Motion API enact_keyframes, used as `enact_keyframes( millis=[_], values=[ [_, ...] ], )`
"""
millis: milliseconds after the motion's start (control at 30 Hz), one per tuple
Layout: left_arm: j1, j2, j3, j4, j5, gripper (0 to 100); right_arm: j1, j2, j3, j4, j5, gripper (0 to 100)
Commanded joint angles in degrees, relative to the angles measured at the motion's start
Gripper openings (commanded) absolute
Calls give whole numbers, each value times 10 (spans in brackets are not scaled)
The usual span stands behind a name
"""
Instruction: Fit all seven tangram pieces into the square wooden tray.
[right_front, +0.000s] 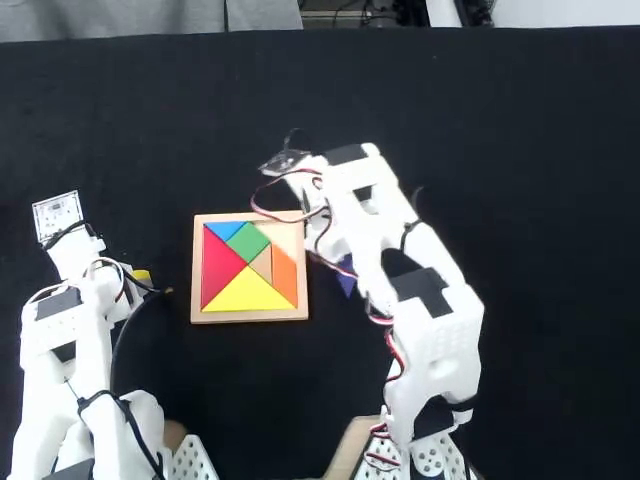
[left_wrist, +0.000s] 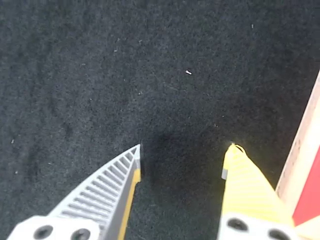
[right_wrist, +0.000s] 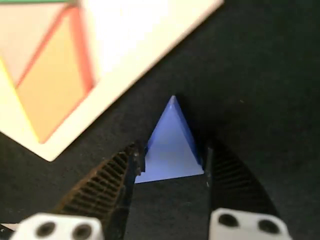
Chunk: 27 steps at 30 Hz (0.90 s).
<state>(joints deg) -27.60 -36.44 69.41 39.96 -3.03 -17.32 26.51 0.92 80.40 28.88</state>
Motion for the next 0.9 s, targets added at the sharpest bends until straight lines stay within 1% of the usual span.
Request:
enact_keyframes(
  millis=[0,167,267,367,467,567,700,767,800,867],
  values=[
    [6,-9,-2,-6,5,263,11,16,0,-7,-4,200],
    [6,-9,-2,-6,5,263,-25,109,-23,8,0,199],
    [6,-9,-2,-6,5,263,-29,139,-95,71,12,194],
    [6,-9,-2,-6,5,263,-31,155,-154,78,5,145],
    [7,-9,-2,-6,5,263,-33,157,-192,78,-23,91],
    [7,-9,-2,-6,5,263,-40,155,-210,78,-35,50],
    [7,-9,-2,-6,5,263,-66,153,-208,80,-33,46],
    [7,-9,-2,-6,5,263,-67,139,-217,92,-38,47],
    [7,-9,-2,-6,5,263,-62,121,-224,102,-45,47],
    [7,-9,-2,-6,5,263,-29,65,-236,118,-69,52]
  ],
)
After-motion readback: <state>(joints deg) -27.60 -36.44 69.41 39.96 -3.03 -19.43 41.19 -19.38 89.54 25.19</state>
